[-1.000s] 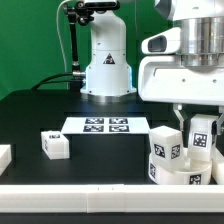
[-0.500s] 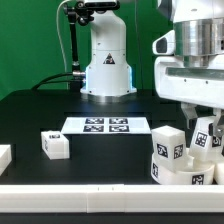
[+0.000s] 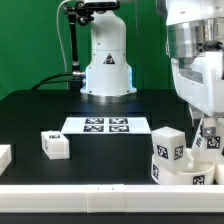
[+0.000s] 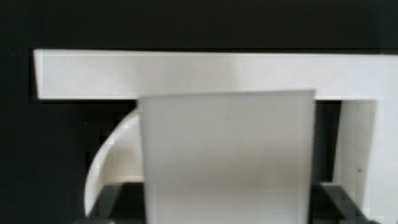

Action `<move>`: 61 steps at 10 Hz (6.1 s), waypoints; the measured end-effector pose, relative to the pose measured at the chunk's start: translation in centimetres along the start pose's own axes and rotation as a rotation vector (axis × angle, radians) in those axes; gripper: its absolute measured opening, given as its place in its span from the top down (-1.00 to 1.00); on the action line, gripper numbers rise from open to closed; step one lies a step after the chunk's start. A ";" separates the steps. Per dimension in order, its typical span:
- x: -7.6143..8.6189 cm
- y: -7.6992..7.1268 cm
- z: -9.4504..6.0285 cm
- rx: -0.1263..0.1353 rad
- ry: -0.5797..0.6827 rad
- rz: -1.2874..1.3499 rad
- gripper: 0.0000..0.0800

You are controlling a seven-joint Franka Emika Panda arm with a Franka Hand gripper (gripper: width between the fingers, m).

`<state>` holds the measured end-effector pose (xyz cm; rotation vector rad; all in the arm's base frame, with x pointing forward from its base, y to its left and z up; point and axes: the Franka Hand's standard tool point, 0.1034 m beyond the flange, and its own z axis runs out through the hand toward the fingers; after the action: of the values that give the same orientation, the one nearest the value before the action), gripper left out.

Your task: Assemble stool

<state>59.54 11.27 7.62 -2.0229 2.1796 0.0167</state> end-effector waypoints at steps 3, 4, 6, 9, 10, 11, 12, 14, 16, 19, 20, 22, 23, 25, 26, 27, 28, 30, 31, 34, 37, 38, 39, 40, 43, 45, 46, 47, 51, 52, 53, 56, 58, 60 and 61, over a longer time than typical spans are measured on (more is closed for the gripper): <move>-0.3 -0.1 0.1 0.012 -0.008 0.181 0.15; -0.2 -0.1 0.1 0.011 -0.009 0.264 0.15; 0.0 0.0 0.0 -0.009 -0.017 0.361 0.15; -0.1 0.0 0.1 -0.008 -0.020 0.325 -0.37; -0.5 -0.1 -0.4 -0.034 -0.023 0.284 -0.37; -1.1 -0.7 -1.2 -0.043 -0.033 0.222 -0.57; -1.6 -1.2 -1.8 -0.037 -0.033 0.098 -0.61; -2.0 -1.5 -2.3 -0.027 -0.040 -0.037 -0.62; -1.9 -1.4 -2.2 -0.027 -0.040 -0.170 -0.62; -2.4 -1.1 -2.0 -0.046 0.009 -0.598 -0.62; -2.7 -1.1 -2.1 -0.045 0.010 -0.743 -0.62; -2.7 -1.2 -2.1 -0.044 0.003 -1.039 -0.62; -2.4 -1.3 -2.1 -0.043 0.000 -1.134 -0.62; -2.1 -1.3 -2.1 -0.049 0.003 -1.288 -0.62; -2.1 -1.3 -2.1 -0.049 0.002 -1.349 -0.62; -2.0 -1.3 -2.1 -0.052 0.003 -1.426 -0.62; -2.3 -1.3 -2.1 -0.065 0.015 -1.558 -0.62; -2.3 -1.3 -2.3 -0.069 0.011 -1.825 -0.62; -2.0 -1.5 -2.3 -0.075 0.001 -1.938 -0.62; -1.4 -1.7 -1.8 -0.099 -0.002 -2.230 -0.62; -1.1 -1.1 -1.3 -0.129 -0.004 -2.420 -0.62; -1.1 -0.9 -1.1 -0.133 -0.002 -2.446 -0.62; -1.0 -0.7 -0.9 -0.148 -0.004 -2.523 -0.62; -1.0 -0.4 -0.7 -0.152 -0.002 -2.543 -0.62; -0.3 -0.1 -0.2 -0.157 0.012 -2.531 -0.59; 0.0 0.0 0.1 -0.162 0.008 -2.522 -0.14; 0.0 0.0 0.1 -0.162 0.008 -2.521 0.15; 0.0 0.0 0.1 -0.162 0.009 -2.513 0.15; 0.1 0.0 0.1 -0.152 0.024 -2.300 0.15; 0.1 0.0 0.1 -0.149 0.029 -2.227 0.15; 0.1 0.0 0.1 -0.146 0.032 -2.181 0.15; 0.6 -0.3 0.2 -0.103 0.069 -1.898 0.15; 0.7 -0.4 0.2 -0.064 0.097 -1.699 0.15; 0.4 -0.4 0.3 -0.032 0.102 -1.440 0.15; 0.1 -0.4 0.3 -0.023 0.105 -1.360 0.15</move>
Offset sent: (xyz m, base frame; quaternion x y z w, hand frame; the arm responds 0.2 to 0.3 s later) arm 0.0007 -0.0011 0.0027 -0.0056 0.0034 0.1901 0.9817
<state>59.97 11.12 7.36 -3.0481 0.4486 -0.2272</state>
